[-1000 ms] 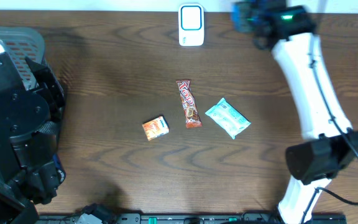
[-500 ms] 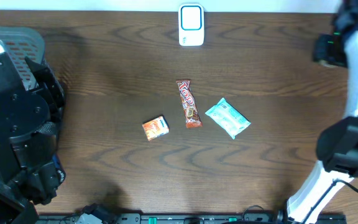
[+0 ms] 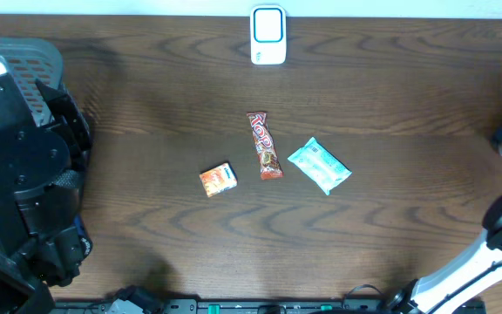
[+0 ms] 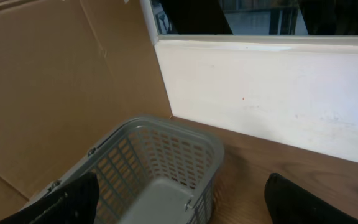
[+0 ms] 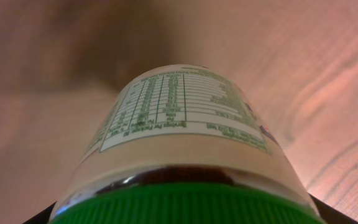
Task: Scan the item barcode
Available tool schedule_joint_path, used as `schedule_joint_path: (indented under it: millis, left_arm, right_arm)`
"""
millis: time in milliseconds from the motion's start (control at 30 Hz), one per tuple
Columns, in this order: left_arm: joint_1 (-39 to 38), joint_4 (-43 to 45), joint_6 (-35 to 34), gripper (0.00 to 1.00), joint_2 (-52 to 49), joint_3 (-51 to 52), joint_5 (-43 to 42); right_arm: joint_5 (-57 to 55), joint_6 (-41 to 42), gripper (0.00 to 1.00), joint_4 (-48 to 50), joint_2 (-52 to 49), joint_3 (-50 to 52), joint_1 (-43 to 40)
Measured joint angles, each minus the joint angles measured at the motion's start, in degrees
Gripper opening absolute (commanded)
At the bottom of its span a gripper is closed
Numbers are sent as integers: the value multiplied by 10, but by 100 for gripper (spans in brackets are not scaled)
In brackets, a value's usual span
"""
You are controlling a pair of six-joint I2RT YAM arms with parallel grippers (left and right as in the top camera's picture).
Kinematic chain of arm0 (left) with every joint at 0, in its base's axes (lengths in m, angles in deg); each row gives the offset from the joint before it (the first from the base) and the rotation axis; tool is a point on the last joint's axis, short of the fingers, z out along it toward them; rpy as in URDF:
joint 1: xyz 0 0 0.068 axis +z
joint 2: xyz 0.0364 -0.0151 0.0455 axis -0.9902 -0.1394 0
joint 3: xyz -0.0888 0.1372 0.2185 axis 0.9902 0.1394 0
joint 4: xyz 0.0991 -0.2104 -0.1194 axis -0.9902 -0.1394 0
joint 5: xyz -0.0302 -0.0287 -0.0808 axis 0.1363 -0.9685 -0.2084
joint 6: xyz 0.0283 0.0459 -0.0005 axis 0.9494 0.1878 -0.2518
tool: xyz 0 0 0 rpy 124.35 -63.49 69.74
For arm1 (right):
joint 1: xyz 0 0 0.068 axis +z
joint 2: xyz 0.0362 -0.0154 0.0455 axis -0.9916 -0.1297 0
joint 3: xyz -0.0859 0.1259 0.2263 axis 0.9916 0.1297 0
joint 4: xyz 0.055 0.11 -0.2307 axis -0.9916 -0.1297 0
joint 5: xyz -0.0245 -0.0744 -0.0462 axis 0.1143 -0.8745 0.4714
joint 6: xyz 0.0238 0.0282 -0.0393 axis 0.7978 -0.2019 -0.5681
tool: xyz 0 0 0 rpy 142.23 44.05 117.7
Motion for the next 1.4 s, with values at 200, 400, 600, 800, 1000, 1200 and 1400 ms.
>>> schedule_joint_path:
  millis: [200,400,600,800,1000,1200,1400]
  left_arm:
    - [0,0,0,85,0,0,0]
    - [0,0,0,86,0,0,0]
    - [0,0,0,85,0,0,0]
    - [0,0,0,85,0,0,0]
    - [0,0,0,85,0,0,0]
    - [0,0,0,85,0,0,0]
    - [0,0,0,85,0,0,0]
  right_arm:
    - [6,5,70,27,0,26,-73]
    - [52,9,77,56,0,26,-130]
    - [138,10,99,80,0,26,-174]
    - [224,15,99,41,0,1,-186]
    - [316,52,99,1,31,-55,-171]
    - [405,54,99,-88,119,-69,-76]
    - [433,23,99,-161,141,-68,89]
